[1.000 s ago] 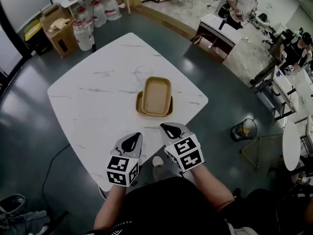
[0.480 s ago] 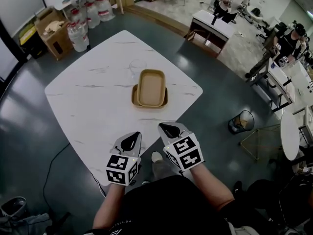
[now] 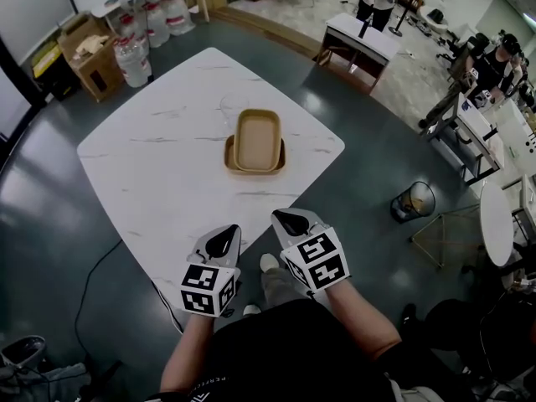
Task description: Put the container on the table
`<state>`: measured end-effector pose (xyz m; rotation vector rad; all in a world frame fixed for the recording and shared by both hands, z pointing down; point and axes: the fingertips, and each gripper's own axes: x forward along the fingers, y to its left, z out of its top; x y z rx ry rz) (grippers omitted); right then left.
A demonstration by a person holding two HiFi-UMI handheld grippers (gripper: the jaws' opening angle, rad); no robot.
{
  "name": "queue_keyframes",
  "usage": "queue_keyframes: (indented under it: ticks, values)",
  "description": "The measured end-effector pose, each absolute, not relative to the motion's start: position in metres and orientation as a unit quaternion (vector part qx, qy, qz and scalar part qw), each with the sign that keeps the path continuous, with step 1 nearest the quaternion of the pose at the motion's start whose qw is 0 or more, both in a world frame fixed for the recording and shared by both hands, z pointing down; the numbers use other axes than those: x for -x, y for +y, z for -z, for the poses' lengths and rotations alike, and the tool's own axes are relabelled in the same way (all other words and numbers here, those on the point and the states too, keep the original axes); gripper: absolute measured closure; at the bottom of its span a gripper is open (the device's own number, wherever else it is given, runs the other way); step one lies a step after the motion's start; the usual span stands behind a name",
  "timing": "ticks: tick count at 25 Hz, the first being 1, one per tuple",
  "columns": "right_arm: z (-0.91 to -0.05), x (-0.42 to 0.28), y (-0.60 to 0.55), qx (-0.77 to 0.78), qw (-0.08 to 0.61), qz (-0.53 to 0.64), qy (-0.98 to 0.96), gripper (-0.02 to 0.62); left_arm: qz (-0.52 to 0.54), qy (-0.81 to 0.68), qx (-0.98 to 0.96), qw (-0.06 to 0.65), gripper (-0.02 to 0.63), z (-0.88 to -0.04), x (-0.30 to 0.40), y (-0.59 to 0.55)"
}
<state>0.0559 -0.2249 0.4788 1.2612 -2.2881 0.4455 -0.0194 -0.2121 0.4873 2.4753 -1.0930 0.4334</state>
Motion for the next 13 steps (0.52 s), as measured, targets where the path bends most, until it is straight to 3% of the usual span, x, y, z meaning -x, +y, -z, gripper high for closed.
queue_keyframes:
  ticks: [13]
  values:
    - [-0.4723, -0.0529, -0.2169, -0.461, 0.228, -0.168, -0.841, 0.597, -0.146, -0.393, -0.886, 0.198, 0.611, -0.4803, 0.0218, -0.2027]
